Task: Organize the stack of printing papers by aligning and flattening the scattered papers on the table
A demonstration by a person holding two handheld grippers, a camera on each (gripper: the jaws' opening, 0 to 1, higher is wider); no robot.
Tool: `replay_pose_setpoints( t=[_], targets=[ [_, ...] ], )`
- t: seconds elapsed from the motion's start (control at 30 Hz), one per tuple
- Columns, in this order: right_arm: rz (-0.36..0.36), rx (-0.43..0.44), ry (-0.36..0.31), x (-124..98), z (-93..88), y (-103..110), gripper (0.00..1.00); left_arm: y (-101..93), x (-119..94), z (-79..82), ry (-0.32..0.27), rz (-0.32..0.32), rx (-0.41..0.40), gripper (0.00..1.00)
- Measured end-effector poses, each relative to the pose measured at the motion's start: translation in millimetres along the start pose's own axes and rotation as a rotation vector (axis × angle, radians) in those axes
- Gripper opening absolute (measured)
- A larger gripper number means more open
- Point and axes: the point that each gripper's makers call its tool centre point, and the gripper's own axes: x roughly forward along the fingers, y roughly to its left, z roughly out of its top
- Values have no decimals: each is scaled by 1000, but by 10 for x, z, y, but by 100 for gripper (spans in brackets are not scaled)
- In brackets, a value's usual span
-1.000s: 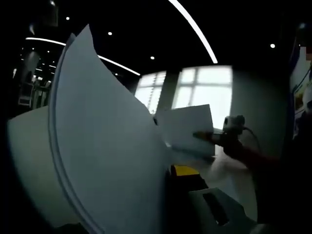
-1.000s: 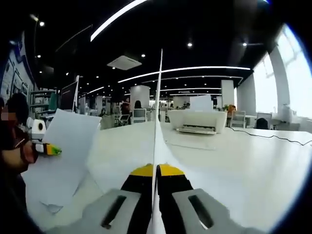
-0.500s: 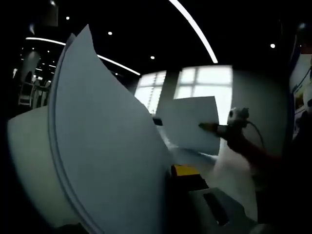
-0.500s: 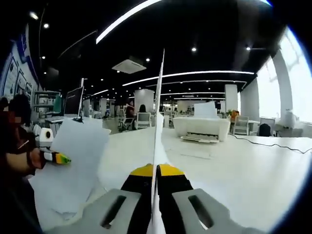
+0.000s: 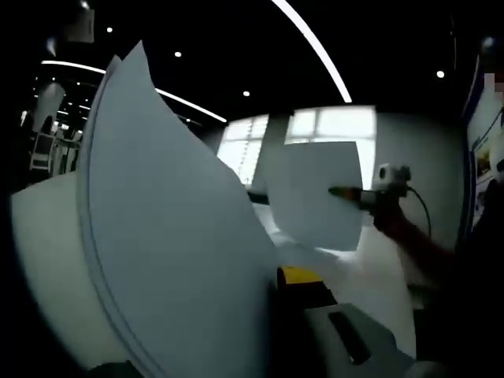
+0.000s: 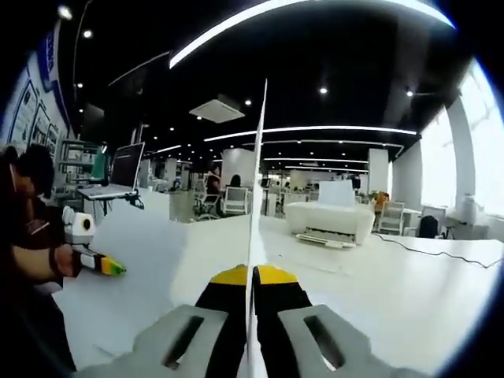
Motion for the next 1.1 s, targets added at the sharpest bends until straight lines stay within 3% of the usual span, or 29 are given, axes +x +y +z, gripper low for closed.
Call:
replay_pose_setpoints(
  t=[0.27,0.73,1.1],
  targets=[
    [16,-13,-37,-96,205,160,0,1,-1,3,-1,-2,0,13],
    [34,-25,-94,-212,490,221,0,0,0,0,-1,-2,0,13],
    [78,-57,-131,-340,746,427,0,1,0,-3,-1,-2,1,13]
  ],
)
